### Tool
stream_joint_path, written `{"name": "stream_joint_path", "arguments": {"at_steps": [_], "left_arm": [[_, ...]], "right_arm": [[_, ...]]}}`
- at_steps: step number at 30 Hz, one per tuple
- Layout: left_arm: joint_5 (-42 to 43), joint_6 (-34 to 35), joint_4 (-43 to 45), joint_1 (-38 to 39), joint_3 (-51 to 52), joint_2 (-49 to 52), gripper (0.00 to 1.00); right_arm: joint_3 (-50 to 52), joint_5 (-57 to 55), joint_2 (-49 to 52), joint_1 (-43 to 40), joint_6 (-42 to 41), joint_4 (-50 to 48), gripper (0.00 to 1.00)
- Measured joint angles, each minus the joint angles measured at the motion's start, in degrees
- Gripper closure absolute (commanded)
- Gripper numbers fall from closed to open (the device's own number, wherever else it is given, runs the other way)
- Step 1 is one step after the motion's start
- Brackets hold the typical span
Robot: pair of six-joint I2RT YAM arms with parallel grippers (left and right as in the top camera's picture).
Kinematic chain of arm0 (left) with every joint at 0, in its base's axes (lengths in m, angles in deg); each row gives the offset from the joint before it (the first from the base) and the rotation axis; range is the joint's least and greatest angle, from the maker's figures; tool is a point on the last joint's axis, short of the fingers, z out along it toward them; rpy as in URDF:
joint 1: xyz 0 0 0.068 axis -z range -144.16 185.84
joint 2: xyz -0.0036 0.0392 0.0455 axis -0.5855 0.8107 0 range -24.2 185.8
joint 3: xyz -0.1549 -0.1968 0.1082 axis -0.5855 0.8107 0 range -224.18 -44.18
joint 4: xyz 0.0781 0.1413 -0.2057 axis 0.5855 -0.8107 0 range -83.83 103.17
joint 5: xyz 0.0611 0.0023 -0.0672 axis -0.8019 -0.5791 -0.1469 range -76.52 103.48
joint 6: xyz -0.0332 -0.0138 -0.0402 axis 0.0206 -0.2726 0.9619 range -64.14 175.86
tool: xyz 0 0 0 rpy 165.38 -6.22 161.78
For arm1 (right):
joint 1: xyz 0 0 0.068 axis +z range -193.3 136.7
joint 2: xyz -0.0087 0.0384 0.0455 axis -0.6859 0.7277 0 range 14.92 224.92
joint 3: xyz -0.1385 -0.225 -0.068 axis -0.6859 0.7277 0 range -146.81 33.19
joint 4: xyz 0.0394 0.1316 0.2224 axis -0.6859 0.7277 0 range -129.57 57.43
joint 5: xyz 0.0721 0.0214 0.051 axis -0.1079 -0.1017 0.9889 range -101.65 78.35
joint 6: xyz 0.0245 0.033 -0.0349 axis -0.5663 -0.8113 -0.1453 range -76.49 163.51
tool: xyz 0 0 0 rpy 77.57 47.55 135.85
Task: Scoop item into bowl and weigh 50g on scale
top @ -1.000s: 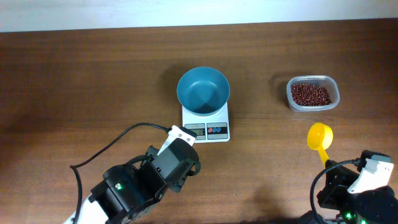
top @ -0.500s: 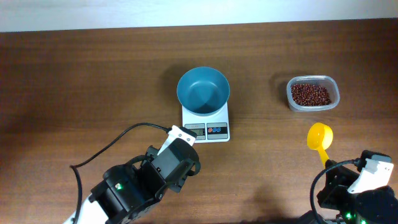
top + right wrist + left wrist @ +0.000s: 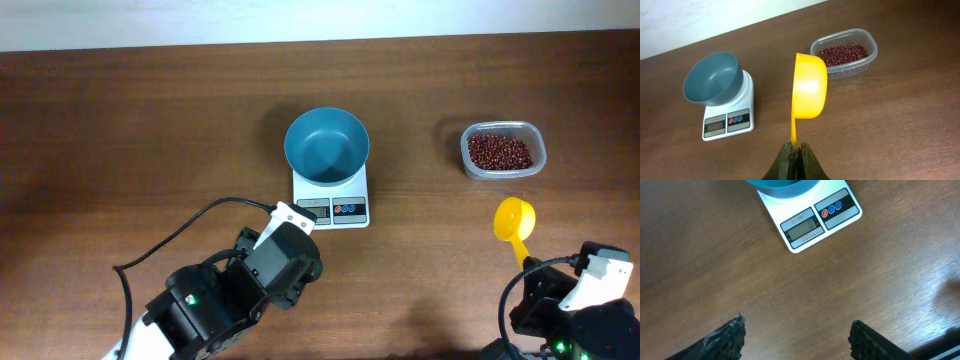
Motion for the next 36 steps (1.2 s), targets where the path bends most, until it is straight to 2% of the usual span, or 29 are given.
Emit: {"name": "stream_joint_path", "arguments": {"at_steps": [2,3,18,24,29,36], "left_arm": [[0.0,-0.2,0.0,0.0,0.0,0.0,0.02],[0.0,-0.2,0.0,0.0,0.0,0.0,0.01],[-0.9,-0.1,0.4,0.0,0.0,0.0,0.01],[-7.4,-0.1,1.2,0.0,0.0,0.0,0.01],[-9.0,-0.1,1.5,0.0,0.0,0.0,0.01],[-19.8,0.0,9.2,-0.1,0.0,1.9,0.01]], "right_arm": [[0.0,0.0,0.0,0.0,0.0,0.0,0.96],[0.0,0.0,0.0,0.0,0.0,0.0,0.96],[0.0,0.2,0.0,0.0,0.0,0.7,0.96],[2.6,-1.1,0.0,0.0,0.0,0.7,0.96],[4.1,-1.1,0.0,0.0,0.0,0.6,0.96],[4.2,-3.4,0.0,0.0,0.0,-2.5,0.96]]}}
